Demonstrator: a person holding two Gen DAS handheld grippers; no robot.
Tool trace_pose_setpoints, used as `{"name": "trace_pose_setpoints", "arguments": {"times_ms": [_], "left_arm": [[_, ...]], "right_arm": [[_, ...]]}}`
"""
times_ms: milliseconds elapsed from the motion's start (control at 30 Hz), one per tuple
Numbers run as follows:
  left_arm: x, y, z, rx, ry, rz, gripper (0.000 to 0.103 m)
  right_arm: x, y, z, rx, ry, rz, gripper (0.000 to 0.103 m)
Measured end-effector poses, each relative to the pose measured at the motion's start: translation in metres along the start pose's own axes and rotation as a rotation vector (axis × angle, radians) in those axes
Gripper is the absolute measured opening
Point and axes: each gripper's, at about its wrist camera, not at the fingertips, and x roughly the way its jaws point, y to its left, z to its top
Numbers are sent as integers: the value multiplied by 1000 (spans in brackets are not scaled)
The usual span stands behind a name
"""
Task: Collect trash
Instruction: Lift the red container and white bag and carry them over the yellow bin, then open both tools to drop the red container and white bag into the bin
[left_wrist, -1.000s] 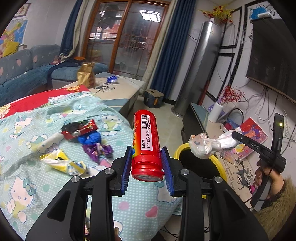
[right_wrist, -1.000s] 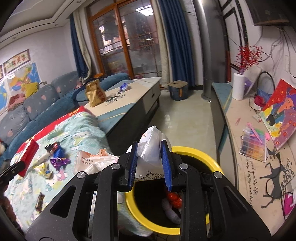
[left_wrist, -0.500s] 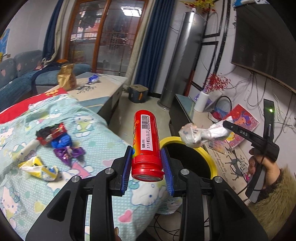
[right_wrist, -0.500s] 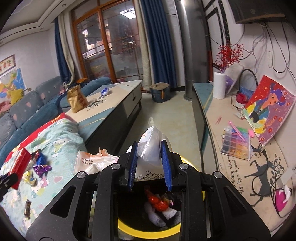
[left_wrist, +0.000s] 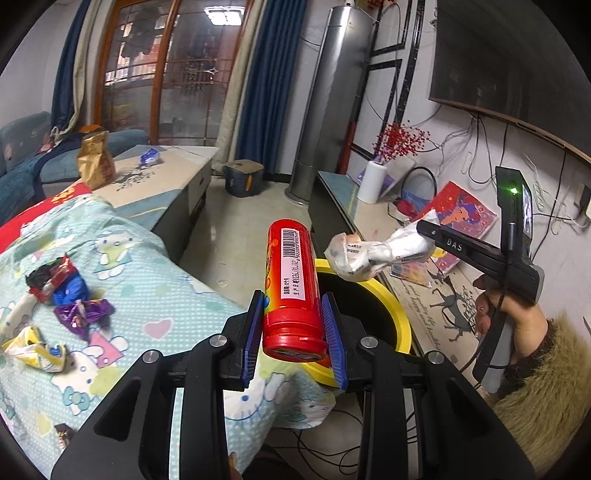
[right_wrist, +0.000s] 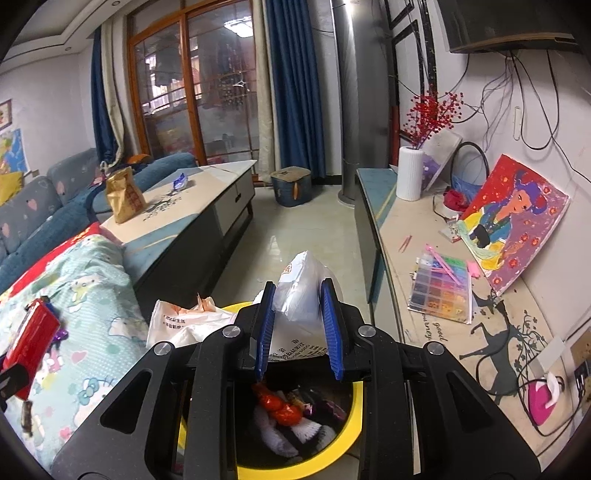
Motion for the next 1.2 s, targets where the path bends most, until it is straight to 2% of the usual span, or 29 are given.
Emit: {"name": "trace_pose_setpoints", "arguments": {"times_ms": [767, 1200], "left_arm": [[67, -30, -9, 52, 88, -74, 30], [103, -34, -13, 38, 141, -71, 30]], "right_arm": [[23, -26, -15, -19, 34, -118, 19], [40, -27, -27, -52, 93, -140, 21]]}}
